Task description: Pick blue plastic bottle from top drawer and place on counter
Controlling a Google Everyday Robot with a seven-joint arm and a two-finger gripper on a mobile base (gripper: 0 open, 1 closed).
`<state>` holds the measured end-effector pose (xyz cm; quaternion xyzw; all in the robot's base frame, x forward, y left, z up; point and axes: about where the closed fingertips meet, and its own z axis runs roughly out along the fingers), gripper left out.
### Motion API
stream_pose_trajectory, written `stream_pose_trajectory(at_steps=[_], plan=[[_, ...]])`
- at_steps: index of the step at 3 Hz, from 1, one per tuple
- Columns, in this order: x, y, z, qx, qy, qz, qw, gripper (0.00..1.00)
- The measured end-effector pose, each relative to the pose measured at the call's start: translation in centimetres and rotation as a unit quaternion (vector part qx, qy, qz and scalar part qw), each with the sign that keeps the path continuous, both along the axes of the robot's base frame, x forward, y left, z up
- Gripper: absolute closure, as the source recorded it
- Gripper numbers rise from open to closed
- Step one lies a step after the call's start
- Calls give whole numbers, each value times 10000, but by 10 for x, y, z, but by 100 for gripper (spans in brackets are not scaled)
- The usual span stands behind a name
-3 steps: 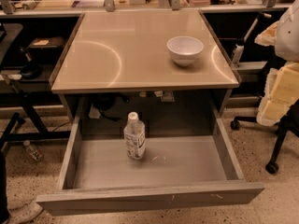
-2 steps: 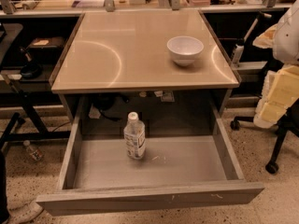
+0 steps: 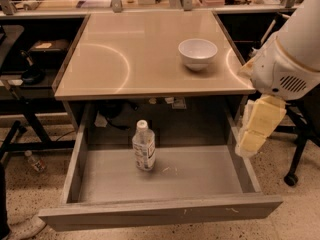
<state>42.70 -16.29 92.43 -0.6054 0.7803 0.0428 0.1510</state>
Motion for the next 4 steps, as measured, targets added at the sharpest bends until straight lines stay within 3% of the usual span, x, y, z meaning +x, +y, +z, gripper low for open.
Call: stream_pose_trajectory(at_steps=[2, 4], plan=[[-3, 1, -4, 87, 25, 29, 10000, 0], [10, 47, -74, 635, 406, -103, 9971, 0]])
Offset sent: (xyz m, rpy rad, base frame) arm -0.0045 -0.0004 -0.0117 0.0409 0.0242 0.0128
